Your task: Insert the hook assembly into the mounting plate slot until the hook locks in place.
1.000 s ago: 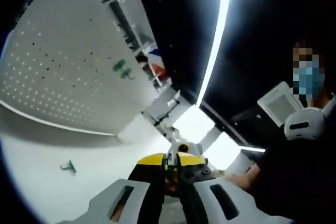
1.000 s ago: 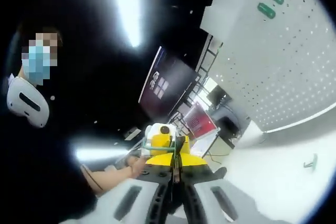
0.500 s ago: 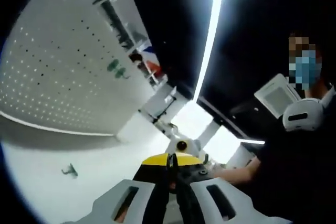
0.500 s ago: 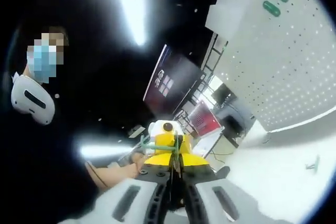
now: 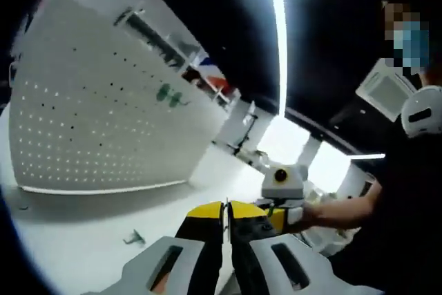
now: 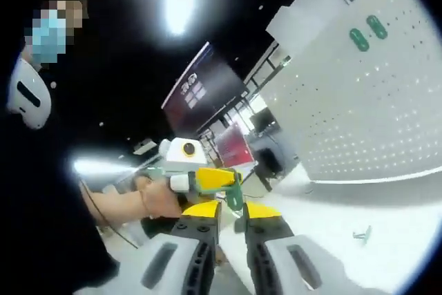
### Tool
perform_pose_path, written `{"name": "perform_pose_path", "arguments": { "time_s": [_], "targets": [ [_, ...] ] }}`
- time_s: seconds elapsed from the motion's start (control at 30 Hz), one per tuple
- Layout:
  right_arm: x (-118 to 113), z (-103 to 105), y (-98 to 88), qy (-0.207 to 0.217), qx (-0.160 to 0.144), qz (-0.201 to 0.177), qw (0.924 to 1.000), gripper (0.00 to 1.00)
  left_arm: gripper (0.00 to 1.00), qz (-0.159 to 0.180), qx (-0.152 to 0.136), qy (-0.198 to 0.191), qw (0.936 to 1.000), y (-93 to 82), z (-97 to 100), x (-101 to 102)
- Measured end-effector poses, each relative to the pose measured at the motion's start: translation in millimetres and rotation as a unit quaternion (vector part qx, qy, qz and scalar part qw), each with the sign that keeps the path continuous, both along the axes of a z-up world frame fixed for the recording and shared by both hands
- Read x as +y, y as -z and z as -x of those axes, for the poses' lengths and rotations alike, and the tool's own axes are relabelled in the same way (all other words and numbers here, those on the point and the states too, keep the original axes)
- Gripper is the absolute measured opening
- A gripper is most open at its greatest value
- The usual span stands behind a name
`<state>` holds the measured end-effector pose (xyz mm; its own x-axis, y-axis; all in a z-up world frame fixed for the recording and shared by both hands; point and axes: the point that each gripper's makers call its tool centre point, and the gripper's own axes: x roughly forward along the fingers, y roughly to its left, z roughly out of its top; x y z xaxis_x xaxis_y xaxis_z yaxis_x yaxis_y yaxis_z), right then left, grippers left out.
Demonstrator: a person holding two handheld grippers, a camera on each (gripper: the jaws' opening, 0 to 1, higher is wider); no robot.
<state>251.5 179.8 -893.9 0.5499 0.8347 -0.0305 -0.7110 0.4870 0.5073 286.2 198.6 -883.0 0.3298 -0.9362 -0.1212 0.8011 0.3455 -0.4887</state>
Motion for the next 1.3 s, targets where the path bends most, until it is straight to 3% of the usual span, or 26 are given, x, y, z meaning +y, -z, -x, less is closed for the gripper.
{"name": "perform_pose_path", "arguments": {
  "time_s": [0.07, 0.17, 0.27, 0.43, 0.5, 0.57, 0.63, 0.7, 0.8, 0.93, 1.13, 1.3],
  "targets": [
    [-0.7, 1.6, 2.8, 0.004, -0.009, 0.020, 0.9998, 0.12, 0.01, 0.000, 0.013, -0.017, 0.9998, 4.6, -6.0, 4.5],
    [-1.4, 4.0, 11.4, 0.006, -0.022, 0.078, 0.9967, 0.14, 0.01, -0.040, 0.018, -0.049, 0.9978, 18.0, -14.3, 13.0],
    [-1.6, 5.5, 16.9, 0.012, -0.034, 0.134, 0.9903, 0.16, 0.01, -0.054, 0.030, -0.062, 0.9961, 25.9, -15.4, 15.3],
    [3.7, 3.2, 15.6, 0.034, -0.021, 0.155, 0.9870, 0.23, 0.01, -0.083, 0.036, -0.088, 0.9919, 41.4, -18.3, 19.8],
    [3.5, 1.4, 19.0, 0.042, -0.031, 0.189, 0.9805, 0.23, 0.01, -0.088, 0.044, -0.103, 0.9897, 45.0, -19.0, 20.7],
    [4.7, -0.1, 22.1, 0.045, -0.034, 0.211, 0.9759, 0.24, 0.01, -0.121, 0.043, -0.118, 0.9847, 54.2, -19.6, 25.0],
    [7.5, -2.6, 24.1, 0.053, -0.023, 0.210, 0.9759, 0.30, 0.01, -0.132, 0.037, -0.118, 0.9835, 56.1, -17.0, 22.1],
    [8.9, -5.0, 26.0, 0.058, -0.015, 0.213, 0.9753, 0.31, 0.01, -0.131, 0.035, -0.112, 0.9844, 55.3, -12.6, 17.7],
    [12.5, -6.1, 28.4, 0.055, -0.030, 0.243, 0.9680, 0.25, 0.01, -0.122, 0.042, -0.109, 0.9856, 53.2, -9.7, 14.1],
    [18.4, -7.4, 27.4, 0.048, -0.046, 0.259, 0.9636, 0.25, 0.01, -0.107, 0.048, -0.107, 0.9873, 49.5, -8.4, 10.8],
    [23.3, -8.9, 24.4, 0.043, -0.072, 0.275, 0.9577, 0.25, 0.01, -0.064, 0.084, -0.108, 0.9885, 42.5, -3.3, 4.8],
    [24.2, -9.6, 24.1, 0.033, -0.100, 0.298, 0.9487, 0.15, 0.01, -0.058, 0.094, -0.104, 0.9884, 43.1, 0.4, 2.3]
  ]
}}
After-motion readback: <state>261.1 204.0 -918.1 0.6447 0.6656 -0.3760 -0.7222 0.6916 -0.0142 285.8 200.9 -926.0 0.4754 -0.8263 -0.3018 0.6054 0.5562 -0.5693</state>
